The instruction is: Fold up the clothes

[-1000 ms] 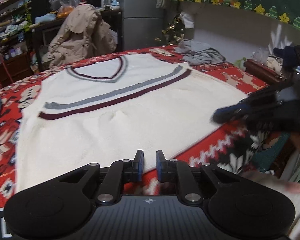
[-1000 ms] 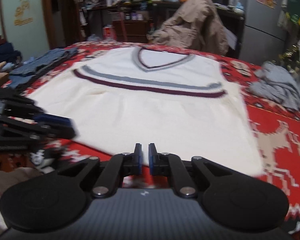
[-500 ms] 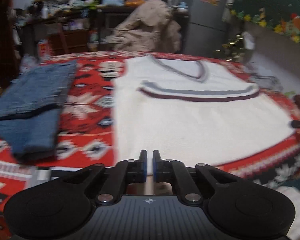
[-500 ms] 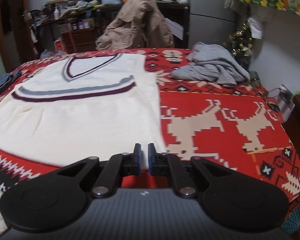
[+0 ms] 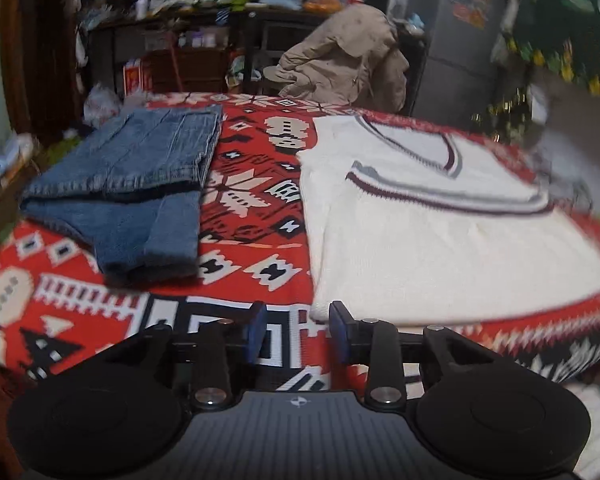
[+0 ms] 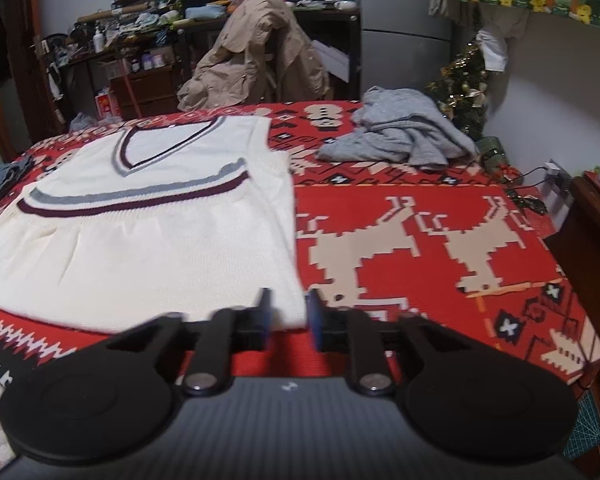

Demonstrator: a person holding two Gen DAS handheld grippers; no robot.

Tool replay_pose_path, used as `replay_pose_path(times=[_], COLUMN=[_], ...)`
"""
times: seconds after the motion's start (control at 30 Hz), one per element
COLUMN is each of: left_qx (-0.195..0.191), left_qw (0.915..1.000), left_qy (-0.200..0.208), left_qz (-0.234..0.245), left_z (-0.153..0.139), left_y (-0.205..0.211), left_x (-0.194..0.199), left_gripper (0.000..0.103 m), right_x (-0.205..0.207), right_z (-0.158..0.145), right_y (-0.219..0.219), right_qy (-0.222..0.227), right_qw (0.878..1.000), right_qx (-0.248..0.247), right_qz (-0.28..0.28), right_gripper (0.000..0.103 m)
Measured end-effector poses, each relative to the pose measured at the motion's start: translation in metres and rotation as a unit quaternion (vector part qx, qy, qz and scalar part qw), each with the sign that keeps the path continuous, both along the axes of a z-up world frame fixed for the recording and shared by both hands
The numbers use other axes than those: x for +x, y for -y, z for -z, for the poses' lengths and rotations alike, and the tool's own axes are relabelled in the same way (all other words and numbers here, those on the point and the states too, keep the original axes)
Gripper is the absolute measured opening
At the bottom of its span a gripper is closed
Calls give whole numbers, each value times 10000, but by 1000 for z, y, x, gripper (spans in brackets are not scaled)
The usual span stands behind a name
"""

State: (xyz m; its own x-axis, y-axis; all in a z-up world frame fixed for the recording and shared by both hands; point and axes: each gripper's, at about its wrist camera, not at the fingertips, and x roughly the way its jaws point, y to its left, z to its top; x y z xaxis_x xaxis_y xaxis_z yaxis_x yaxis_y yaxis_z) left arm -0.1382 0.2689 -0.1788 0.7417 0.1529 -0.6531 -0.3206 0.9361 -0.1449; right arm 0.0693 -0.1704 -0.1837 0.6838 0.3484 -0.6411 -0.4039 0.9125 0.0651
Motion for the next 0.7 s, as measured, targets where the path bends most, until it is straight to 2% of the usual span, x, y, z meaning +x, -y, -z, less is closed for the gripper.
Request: replay_pose_path(times=[0.17, 0.33, 0.37, 0.4, 0.5, 0.7], left_qx=[-23, 51, 121, 157, 167, 160], left_qw=[9999, 9997, 9996, 9995, 9995, 9996], left_qy=[-42, -54, -82, -97, -102, -62], left_qz=[164, 244, 247, 261, 252, 209], left_z=[4, 5, 5, 5, 4, -6], left_y=[4, 7, 8, 9, 10, 8], left_x=[12, 23, 25, 26, 28, 25], left_gripper=[38, 37, 30, 21, 8, 6], right_x=[8, 15, 15, 15, 15, 15], right_z=[4, 10, 11, 11, 10, 5], right_y=[5, 6, 5, 5, 5, 4], right_qy=[-111, -242, -258, -272, -290, -335], right_qw=[9999, 9993, 9992, 9991, 9989, 9989], right_qx=[85, 272, 297, 330, 364, 341], right_qz=[38, -42, -59, -68, -36, 16], right_gripper=[29, 26, 25, 18, 11, 6])
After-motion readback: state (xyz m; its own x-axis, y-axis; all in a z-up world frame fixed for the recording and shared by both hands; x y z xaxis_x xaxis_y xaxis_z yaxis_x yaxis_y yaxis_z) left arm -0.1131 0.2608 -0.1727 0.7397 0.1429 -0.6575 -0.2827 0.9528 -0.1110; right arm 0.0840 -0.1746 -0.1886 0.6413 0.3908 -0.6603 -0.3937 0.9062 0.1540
